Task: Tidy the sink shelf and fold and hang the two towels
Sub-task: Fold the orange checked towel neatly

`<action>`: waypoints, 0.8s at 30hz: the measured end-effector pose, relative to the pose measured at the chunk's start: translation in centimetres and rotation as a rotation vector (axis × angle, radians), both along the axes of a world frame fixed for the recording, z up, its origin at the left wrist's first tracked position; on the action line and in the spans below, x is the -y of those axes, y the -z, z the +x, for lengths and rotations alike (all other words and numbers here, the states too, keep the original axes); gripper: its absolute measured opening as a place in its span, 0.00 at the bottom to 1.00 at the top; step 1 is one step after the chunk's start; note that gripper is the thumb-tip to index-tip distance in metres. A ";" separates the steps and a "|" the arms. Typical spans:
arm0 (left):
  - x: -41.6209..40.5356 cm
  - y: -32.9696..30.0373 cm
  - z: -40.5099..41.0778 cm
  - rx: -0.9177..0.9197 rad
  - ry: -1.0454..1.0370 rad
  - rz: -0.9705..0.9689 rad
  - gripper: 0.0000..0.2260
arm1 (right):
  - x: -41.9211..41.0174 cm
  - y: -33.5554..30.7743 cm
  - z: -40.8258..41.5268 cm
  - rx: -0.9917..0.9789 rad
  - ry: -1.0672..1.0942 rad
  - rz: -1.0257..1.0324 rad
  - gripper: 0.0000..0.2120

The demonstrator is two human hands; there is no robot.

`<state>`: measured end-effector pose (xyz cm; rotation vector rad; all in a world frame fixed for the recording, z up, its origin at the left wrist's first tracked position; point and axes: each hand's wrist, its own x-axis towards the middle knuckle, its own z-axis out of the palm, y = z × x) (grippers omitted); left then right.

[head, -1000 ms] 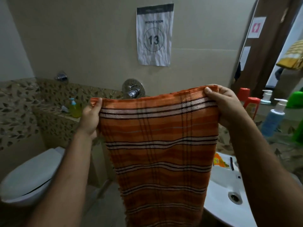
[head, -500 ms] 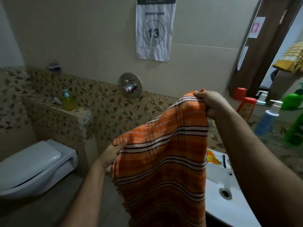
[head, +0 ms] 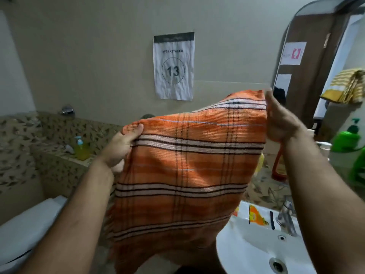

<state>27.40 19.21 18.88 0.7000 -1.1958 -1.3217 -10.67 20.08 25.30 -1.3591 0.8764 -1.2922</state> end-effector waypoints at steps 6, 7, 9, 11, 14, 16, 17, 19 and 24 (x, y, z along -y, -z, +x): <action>1.7 1.8 -0.9 0.192 -0.082 0.224 0.12 | 1.3 19.8 2.6 0.054 -0.129 0.308 0.32; 1.7 2.6 -0.6 0.209 -0.090 0.247 0.12 | 1.4 20.7 3.4 0.063 -0.105 0.325 0.27; 1.7 3.6 0.4 0.214 -0.107 0.289 0.12 | 1.4 19.9 4.1 0.046 -0.099 0.347 0.23; 1.6 4.0 1.6 0.206 -0.107 0.316 0.12 | 1.5 18.1 3.9 0.051 -0.103 0.344 0.22; 1.6 3.8 3.0 0.169 -0.079 0.301 0.13 | 0.5 16.3 3.5 0.134 -0.097 0.273 0.23; 1.4 3.5 3.2 0.175 -0.054 0.286 0.13 | -0.5 17.3 3.8 0.076 -0.143 0.250 0.30; 1.5 3.6 3.3 0.186 -0.053 0.273 0.13 | -0.8 18.0 4.1 0.032 -0.176 0.262 0.31; 1.4 3.6 3.4 0.202 -0.042 0.268 0.14 | -1.2 19.1 4.8 0.015 -0.195 0.269 0.23; 1.5 4.9 6.3 -0.063 0.048 0.236 0.35 | -1.4 15.2 7.0 0.216 -0.052 0.160 0.13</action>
